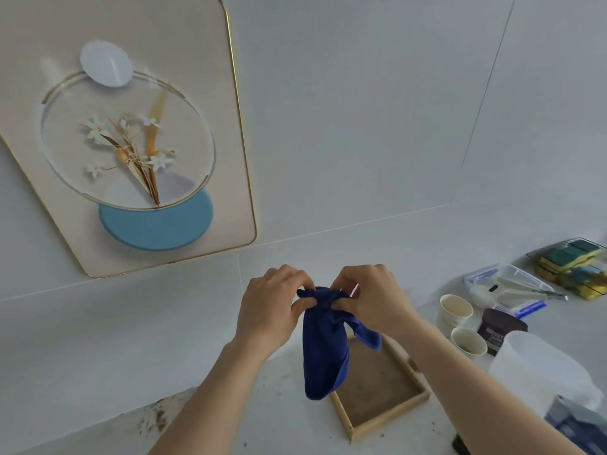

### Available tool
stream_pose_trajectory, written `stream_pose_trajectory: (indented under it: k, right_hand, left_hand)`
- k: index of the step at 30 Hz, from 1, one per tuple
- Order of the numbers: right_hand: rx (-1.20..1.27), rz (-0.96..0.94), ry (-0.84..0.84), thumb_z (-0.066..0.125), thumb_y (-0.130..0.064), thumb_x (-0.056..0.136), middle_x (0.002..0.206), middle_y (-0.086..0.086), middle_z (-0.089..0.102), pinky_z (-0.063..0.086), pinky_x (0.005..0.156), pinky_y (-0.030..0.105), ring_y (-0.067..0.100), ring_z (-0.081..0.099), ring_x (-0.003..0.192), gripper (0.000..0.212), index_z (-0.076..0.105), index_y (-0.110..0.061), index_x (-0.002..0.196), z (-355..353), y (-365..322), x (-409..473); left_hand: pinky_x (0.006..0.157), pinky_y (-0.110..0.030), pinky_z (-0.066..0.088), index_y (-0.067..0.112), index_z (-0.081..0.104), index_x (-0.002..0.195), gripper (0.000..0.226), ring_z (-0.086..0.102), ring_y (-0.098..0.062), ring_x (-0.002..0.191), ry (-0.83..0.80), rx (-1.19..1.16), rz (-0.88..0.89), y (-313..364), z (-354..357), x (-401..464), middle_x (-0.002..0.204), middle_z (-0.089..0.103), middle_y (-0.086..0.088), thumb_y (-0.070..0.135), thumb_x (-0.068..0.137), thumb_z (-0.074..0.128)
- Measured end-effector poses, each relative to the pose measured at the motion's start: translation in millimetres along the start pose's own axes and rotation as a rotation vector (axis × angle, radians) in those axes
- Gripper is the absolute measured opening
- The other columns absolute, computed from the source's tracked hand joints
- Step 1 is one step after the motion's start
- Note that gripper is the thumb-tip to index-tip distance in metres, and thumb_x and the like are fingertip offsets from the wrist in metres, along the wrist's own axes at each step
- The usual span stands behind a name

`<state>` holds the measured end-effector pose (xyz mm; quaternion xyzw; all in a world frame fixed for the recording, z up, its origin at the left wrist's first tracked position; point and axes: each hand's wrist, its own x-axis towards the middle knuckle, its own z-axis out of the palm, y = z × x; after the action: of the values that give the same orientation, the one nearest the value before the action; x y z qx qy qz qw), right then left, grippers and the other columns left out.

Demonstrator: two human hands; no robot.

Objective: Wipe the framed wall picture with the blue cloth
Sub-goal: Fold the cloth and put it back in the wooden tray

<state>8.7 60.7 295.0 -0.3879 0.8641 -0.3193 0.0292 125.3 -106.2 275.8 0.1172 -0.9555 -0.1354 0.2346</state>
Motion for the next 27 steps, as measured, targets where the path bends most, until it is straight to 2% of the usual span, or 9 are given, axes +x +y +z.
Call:
stream_pose_trajectory:
  k: [4,9,15,20,24,27]
  right_hand:
    - [-0.167,0.014,-0.049,0.069,-0.015,0.090,0.095,-0.009,0.079,0.057,0.077,0.034,0.015,0.065,0.080,0.018,0.075,-0.028,0.101,-11,36,0]
    - [-0.238,0.033,-0.062,0.062,-0.013,0.096,0.105,-0.004,0.075,0.055,0.077,0.036,0.022,0.065,0.095,0.021,0.073,-0.026,0.108,-5,83,-2]
    - [-0.328,0.076,-0.098,0.055,-0.013,0.097,0.107,-0.002,0.070,0.055,0.074,0.040,0.025,0.064,0.092,0.023,0.068,-0.026,0.111,18,132,1]
    - [-0.334,0.101,-0.139,0.055,-0.013,0.095,0.107,0.000,0.068,0.039,0.067,0.036,0.030,0.065,0.092,0.022,0.065,-0.023,0.111,51,169,3]
    - [-0.320,0.090,-0.161,0.056,-0.009,0.094,0.110,0.002,0.067,0.039,0.066,0.037,0.033,0.064,0.093,0.022,0.063,-0.020,0.111,79,195,0]
    - [-0.306,0.077,-0.175,0.059,-0.007,0.094,0.108,0.003,0.067,0.038,0.066,0.035,0.030,0.063,0.091,0.022,0.063,-0.018,0.113,98,210,-6]
  left_hand:
    - [0.098,-0.030,0.039,0.035,0.065,0.112,0.016,0.058,-0.014,0.108,-0.035,0.017,-0.014,20,33,11,0.115,0.065,0.016,0.043,0.100,0.059]
    - [0.100,-0.028,0.037,0.034,0.066,0.114,0.018,0.057,-0.013,0.111,-0.094,0.004,-0.046,38,77,20,0.118,0.066,0.015,0.043,0.099,0.061]
    - [0.099,-0.030,0.041,0.035,0.065,0.116,0.020,0.058,-0.014,0.111,-0.195,0.015,-0.098,48,134,25,0.120,0.066,0.014,0.043,0.098,0.062]
    - [0.098,-0.031,0.044,0.035,0.066,0.115,0.018,0.059,-0.015,0.110,-0.260,0.039,-0.149,45,181,20,0.117,0.067,0.014,0.042,0.099,0.060]
    - [0.097,-0.030,0.041,0.035,0.066,0.116,0.019,0.057,-0.014,0.111,-0.306,0.057,-0.174,39,214,13,0.118,0.066,0.015,0.040,0.100,0.057]
    - [0.103,-0.029,0.039,0.036,0.065,0.122,0.023,0.056,-0.012,0.118,-0.338,0.060,-0.187,34,236,6,0.124,0.065,0.017,0.038,0.100,0.057]
